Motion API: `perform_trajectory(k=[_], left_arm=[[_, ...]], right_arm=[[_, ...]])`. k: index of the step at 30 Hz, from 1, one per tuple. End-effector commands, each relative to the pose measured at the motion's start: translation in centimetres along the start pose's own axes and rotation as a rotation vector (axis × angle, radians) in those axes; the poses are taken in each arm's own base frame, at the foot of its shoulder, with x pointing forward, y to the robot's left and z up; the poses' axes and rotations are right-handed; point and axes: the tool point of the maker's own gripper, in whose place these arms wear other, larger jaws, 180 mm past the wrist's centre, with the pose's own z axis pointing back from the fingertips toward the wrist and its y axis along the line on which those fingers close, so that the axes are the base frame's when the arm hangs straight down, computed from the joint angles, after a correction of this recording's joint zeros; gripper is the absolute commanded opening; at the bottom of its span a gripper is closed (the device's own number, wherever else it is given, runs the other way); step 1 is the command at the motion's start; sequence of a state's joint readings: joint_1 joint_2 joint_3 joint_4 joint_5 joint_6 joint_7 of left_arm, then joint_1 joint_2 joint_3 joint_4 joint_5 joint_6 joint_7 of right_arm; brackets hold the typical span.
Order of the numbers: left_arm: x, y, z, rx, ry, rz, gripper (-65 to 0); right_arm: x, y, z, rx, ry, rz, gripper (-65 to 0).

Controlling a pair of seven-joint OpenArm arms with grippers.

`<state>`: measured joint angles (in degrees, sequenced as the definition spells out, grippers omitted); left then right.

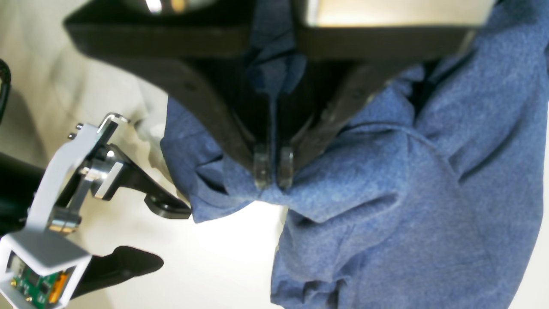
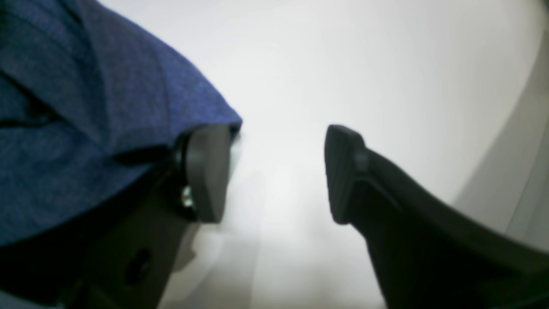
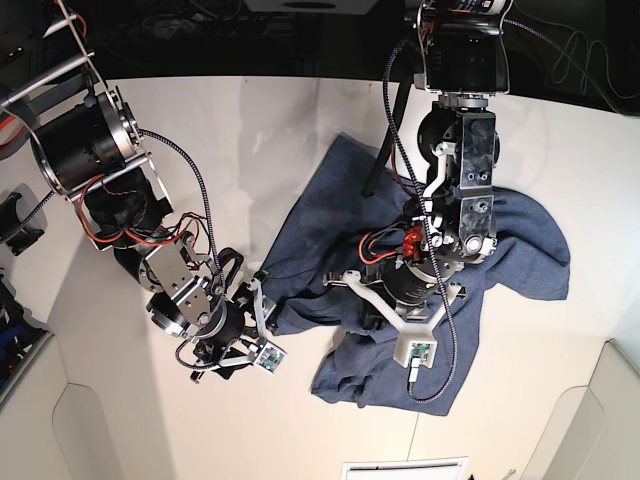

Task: Layout the t-shirt on the table in an organized manner, then fold the t-shirt properly
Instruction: 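Grasp a t-shirt edge with the right gripper beside the left gripper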

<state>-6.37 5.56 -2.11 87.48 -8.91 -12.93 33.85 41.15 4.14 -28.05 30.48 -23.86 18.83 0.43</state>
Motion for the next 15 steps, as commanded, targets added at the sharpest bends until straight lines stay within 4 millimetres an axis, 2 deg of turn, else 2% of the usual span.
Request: perform_trajectory(k=[1, 8, 10, 11, 13, 15], left_arm=[[2.2, -0.6, 0.0, -0.022, -0.063, -0.006, -65.0], [2.2, -0.6, 0.0, -0.022, -0.063, -0.005, -65.0], [2.2, -0.6, 0.0, -0.022, -0.063, -0.005, -65.0], [2.2, -0.6, 0.0, -0.022, -0.063, -0.005, -65.0], [2.2, -0.6, 0.0, -0.022, -0.063, -0.006, -65.0], [2.3, -0.6, 0.0, -0.021, -0.066, -0.006, -65.0]], right_arm=[[2.5, -2.2, 0.2, -0.041, -0.057, 0.008, -30.1], [3.7, -2.4, 0.1, -0.068, -0.098, 0.004, -31.3], [4.1, -2.1, 0.0, -0.066, -0.104, 0.003, -39.5], [4.2, -2.0, 0.0, -0.065, -0.106, 0.002, -46.0], [4.5, -1.8, 0.0, -0.062, -0.111, 0.001, -65.0], [4.7, -1.7, -0.1, -0.061, -0.115, 0.0, -65.0]])
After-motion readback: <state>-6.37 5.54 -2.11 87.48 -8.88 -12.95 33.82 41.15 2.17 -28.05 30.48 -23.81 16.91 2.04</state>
